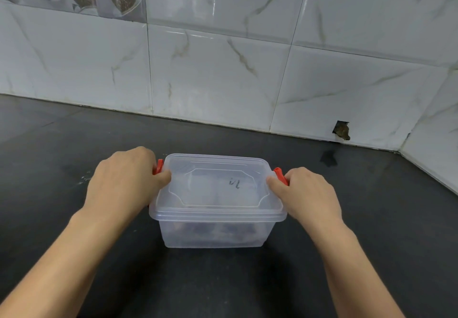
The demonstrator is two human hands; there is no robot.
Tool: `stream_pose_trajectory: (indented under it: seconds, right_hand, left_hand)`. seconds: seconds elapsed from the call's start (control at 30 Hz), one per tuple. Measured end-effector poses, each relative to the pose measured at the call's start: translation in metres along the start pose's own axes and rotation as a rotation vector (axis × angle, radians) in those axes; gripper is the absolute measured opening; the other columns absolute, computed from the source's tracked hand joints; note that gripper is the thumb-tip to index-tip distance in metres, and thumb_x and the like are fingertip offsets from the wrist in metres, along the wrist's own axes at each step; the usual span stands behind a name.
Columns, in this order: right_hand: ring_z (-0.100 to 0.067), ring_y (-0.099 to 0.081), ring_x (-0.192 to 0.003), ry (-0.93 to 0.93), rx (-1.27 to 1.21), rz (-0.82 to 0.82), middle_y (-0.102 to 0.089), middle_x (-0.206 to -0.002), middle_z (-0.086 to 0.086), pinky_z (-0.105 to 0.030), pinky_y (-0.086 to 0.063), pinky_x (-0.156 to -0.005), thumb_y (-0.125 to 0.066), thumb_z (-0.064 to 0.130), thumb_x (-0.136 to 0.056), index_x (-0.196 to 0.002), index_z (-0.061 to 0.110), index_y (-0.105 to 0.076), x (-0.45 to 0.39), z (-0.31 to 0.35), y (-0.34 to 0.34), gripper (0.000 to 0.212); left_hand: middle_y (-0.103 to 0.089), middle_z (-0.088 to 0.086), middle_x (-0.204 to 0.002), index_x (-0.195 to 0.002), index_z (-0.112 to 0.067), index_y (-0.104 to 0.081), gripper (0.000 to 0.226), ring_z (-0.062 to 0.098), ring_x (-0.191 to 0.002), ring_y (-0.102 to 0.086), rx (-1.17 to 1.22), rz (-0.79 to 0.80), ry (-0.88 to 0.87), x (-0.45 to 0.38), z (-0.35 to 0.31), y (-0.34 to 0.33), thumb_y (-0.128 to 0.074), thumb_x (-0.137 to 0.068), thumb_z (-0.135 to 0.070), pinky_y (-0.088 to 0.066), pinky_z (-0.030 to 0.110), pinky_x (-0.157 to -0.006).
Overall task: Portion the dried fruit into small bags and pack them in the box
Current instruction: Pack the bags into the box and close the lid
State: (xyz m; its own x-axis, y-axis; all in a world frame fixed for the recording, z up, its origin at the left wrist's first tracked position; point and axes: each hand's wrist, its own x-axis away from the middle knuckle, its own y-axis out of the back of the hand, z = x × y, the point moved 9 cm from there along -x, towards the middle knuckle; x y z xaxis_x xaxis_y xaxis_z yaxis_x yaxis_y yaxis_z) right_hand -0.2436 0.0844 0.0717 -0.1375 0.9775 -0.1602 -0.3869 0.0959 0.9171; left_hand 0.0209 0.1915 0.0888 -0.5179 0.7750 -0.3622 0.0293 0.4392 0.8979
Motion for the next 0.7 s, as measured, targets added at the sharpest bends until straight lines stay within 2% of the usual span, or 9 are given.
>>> stream_pose_trajectory:
  seconds: [0.1,0.23,0.3,0.37,0.47,0.57,0.63,0.7]
  right_hand:
    - [-0.015,-0.038,-0.048,0.024,0.067,-0.047,-0.043,-0.055,0.001,-0.031,-0.036,-0.059,-0.044,0.037,-0.093,-0.058,0.015,-0.038,0.001,0.005,0.004,0.042]
    - [-0.017,-0.041,-0.049,0.072,0.202,-0.169,-0.042,-0.055,0.002,-0.040,-0.050,-0.072,-0.050,0.017,-0.091,-0.056,0.020,-0.035,0.005,0.021,0.011,0.038]
    - [-0.017,-0.040,-0.049,0.070,0.229,-0.162,-0.042,-0.056,0.002,-0.043,-0.052,-0.076,-0.050,0.012,-0.089,-0.056,0.020,-0.035,0.006,0.023,0.008,0.037]
    - [-0.017,-0.040,-0.049,0.083,0.216,-0.167,-0.042,-0.056,0.002,-0.042,-0.051,-0.073,-0.048,0.017,-0.092,-0.056,0.020,-0.035,0.005,0.021,0.007,0.038]
    - [-0.019,-0.045,-0.052,0.099,0.093,-0.108,-0.047,-0.057,0.001,-0.032,-0.041,-0.058,-0.044,0.042,-0.094,-0.059,0.014,-0.043,0.003,0.010,0.007,0.045]
    - [-0.021,-0.056,-0.056,0.021,-0.162,-0.016,-0.059,-0.059,-0.003,-0.031,-0.042,-0.055,-0.042,0.058,-0.091,-0.066,0.007,-0.056,0.005,-0.020,0.007,0.058]
    - [-0.024,-0.057,-0.061,-0.072,-0.106,-0.078,-0.060,-0.062,-0.003,-0.031,-0.043,-0.056,-0.040,0.053,-0.093,-0.070,0.011,-0.058,0.011,-0.046,0.013,0.051]
    - [-0.023,-0.051,-0.064,-0.162,0.072,-0.095,-0.054,-0.067,0.000,-0.030,-0.040,-0.057,-0.042,0.047,-0.095,-0.083,0.015,-0.059,0.018,-0.067,0.010,0.038]
  left_hand:
    - [-0.055,0.006,-0.054,-0.063,-0.010,-0.055,0.032,0.025,-0.051,-0.052,-0.028,-0.041,-0.035,0.002,-0.003,0.003,-0.054,-0.086,-0.033,-0.032,0.028,-0.045]
    - [-0.054,0.007,-0.055,-0.063,-0.011,-0.053,0.032,0.027,-0.053,-0.052,-0.043,-0.040,-0.042,0.000,-0.005,0.002,-0.053,-0.086,-0.033,-0.033,0.028,-0.046]
    - [-0.054,0.007,-0.055,-0.063,-0.011,-0.052,0.033,0.027,-0.053,-0.052,-0.045,-0.045,-0.043,0.001,-0.005,0.002,-0.053,-0.087,-0.033,-0.033,0.028,-0.046]
    - [-0.055,0.007,-0.055,-0.063,-0.011,-0.053,0.033,0.028,-0.053,-0.054,-0.031,-0.056,-0.039,0.002,-0.004,0.002,-0.053,-0.087,-0.034,-0.035,0.028,-0.046]
    - [-0.059,0.008,-0.055,-0.065,-0.011,-0.058,0.036,0.025,-0.051,-0.055,0.059,-0.032,-0.017,0.004,0.001,0.000,-0.053,-0.088,-0.038,-0.040,0.029,-0.048]
    - [-0.067,-0.002,-0.065,-0.076,-0.018,-0.066,0.036,0.016,-0.063,-0.061,0.311,0.096,0.021,0.006,0.015,-0.008,-0.058,-0.083,-0.052,-0.050,0.032,-0.061]
    - [-0.069,-0.010,-0.078,-0.089,-0.025,-0.066,0.053,0.010,-0.075,-0.062,0.511,0.180,0.038,0.013,0.024,-0.015,-0.058,-0.067,-0.072,-0.050,0.033,-0.067]
    - [-0.065,-0.013,-0.096,-0.113,-0.035,-0.056,0.095,0.007,-0.084,-0.060,0.658,0.261,0.024,0.026,0.024,-0.021,-0.050,-0.039,-0.094,-0.048,0.032,-0.069]
